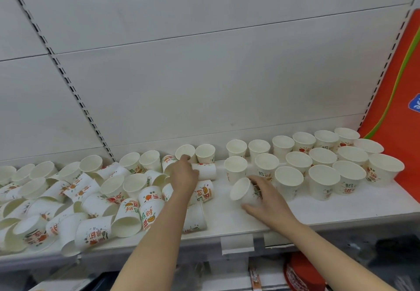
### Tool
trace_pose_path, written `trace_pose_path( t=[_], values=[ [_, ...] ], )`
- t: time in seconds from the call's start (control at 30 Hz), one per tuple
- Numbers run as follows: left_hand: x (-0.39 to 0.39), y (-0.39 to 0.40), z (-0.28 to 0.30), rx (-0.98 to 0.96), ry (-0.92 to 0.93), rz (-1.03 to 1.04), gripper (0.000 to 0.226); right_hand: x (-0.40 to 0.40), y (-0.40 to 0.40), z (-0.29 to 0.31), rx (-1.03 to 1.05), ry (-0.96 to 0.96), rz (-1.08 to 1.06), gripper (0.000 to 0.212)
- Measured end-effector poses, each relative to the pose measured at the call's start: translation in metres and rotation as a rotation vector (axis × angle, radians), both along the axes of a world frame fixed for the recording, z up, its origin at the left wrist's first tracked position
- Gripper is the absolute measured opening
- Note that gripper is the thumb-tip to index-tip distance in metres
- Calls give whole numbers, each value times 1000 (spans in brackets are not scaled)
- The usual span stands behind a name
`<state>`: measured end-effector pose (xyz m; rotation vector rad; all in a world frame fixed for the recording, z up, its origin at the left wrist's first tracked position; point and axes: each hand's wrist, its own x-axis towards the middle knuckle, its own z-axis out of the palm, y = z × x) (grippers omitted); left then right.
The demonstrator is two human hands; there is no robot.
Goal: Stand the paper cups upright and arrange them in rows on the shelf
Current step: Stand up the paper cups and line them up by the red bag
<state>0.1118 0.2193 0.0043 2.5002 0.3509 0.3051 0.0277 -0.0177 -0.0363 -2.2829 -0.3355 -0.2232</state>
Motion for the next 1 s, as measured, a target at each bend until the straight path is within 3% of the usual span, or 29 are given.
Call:
trace_pose_path(
  t=[0.1, 0.27, 0.4, 0.5, 0.6, 0.77, 1.0],
  values=[
    [-1, -4, 1, -130, -24, 48, 48, -3, -4, -5, 112, 9, -132, 81],
    [-6, -12, 2, -217, -79, -91, 28, 0, -1, -12, 24, -37, -210, 81],
    [-11, -19, 4, -2, -112, -204, 25, -3, 1, -11, -81, -75, -236, 84],
    [-14, -26, 0, 150, -155, -320, 21, -6, 1, -10, -247, -334, -232, 82],
    [-14, -33, -4, 183, -160, -382, 18, -7, 2, -7, -367, -501, -140, 73],
    [-19, -34, -3, 97, -169, -408, 26, 6, 6, -16, -630, -515, -14, 67],
    [-71, 17, -1, 9, -146, -310, 42, 19, 0, -15, -632, -575, -59, 54]
  ],
)
